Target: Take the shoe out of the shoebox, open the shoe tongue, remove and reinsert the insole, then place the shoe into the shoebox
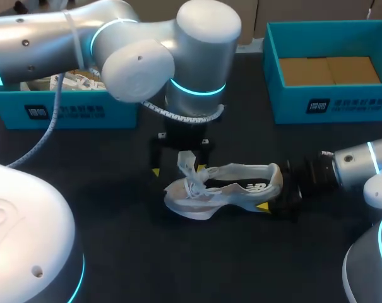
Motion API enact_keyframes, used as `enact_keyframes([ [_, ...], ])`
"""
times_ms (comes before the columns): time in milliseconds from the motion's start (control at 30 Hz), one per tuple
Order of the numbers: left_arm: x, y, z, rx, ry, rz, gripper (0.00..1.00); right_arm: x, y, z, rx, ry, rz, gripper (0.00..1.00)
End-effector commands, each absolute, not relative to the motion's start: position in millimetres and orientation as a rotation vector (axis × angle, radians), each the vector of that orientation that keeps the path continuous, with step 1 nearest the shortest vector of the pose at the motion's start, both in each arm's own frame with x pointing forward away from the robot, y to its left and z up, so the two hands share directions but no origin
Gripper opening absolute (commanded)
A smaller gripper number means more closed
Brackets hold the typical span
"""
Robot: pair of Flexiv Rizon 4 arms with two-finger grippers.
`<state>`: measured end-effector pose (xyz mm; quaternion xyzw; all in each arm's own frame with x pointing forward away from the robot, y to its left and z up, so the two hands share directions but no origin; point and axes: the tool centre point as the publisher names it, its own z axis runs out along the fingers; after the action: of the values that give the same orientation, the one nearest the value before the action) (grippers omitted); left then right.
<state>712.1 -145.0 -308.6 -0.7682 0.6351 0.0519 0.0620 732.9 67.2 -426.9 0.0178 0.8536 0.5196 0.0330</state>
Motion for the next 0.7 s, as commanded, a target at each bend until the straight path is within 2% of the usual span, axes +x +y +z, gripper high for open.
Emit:
enact_keyframes([
  [33,704,-143,-299,-2.214,2.015,0.072,1.0,733,68,-427,0.056,2.629,1.595,0.0],
  [400,716,-157,-267,-1.702,2.465,-0.139,1.0,733,68,-427,0.056,2.629,1.595,0.0],
  [700,733,-191,-254,-1.118,2.827,-0.017,1.0,733,68,-427,0.056,2.629,1.595,0.0],
])
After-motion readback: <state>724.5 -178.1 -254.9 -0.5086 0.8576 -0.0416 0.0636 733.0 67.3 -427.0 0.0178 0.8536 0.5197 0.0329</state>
